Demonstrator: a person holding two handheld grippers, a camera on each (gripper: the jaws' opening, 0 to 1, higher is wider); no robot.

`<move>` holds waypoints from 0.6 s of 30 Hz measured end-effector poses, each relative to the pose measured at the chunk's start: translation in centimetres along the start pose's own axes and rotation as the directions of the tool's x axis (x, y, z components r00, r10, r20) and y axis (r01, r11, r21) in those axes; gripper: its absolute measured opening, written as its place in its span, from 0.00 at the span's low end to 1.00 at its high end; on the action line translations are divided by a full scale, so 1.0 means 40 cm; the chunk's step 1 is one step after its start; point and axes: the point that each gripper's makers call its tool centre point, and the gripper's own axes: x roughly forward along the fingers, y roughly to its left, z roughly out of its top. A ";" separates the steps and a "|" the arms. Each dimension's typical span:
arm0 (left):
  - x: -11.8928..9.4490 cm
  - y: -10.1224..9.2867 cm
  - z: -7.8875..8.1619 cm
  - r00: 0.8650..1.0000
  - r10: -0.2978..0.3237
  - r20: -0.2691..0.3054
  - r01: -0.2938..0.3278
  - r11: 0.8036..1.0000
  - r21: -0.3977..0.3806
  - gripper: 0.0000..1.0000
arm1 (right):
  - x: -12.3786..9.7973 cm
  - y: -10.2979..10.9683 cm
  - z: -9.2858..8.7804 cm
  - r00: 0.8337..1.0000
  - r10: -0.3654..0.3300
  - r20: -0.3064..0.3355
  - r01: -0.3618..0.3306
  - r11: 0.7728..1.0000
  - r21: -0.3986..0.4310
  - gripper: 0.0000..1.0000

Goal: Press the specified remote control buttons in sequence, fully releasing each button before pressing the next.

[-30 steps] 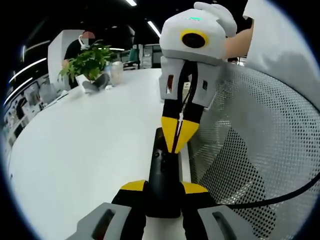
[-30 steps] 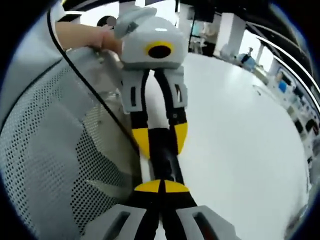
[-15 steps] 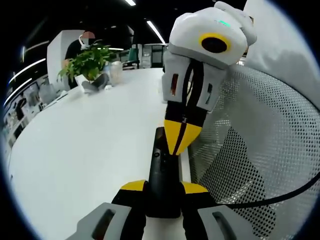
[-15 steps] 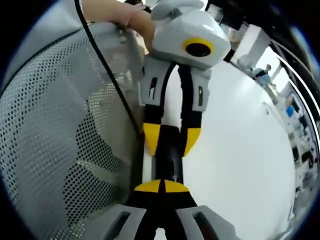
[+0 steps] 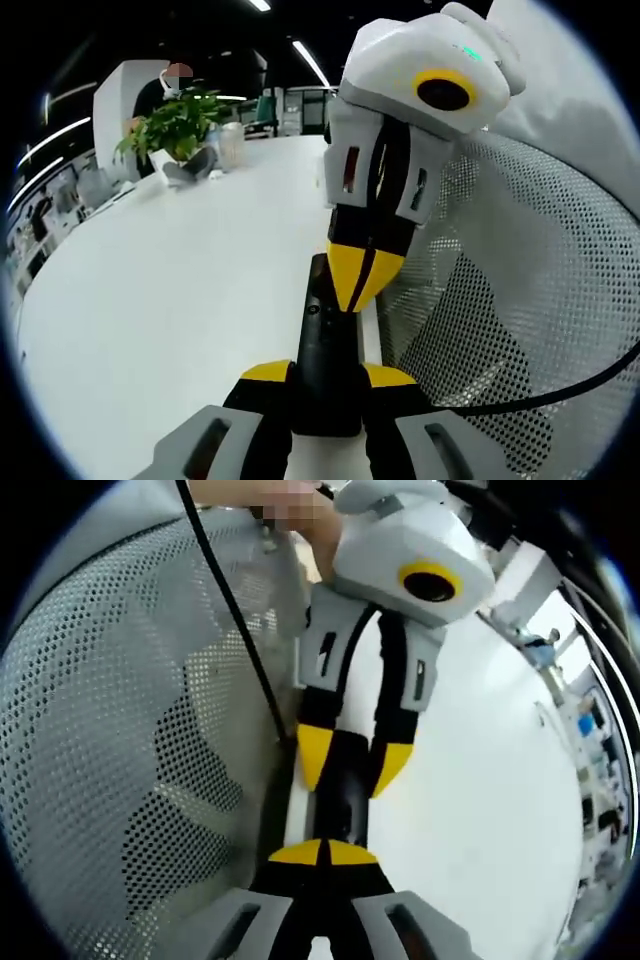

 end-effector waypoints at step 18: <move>0.000 0.000 0.001 1.000 -0.001 0.000 0.001 1.000 0.006 0.25 | -0.007 -0.002 0.003 0.993 -0.065 0.094 0.049 0.986 0.162 0.00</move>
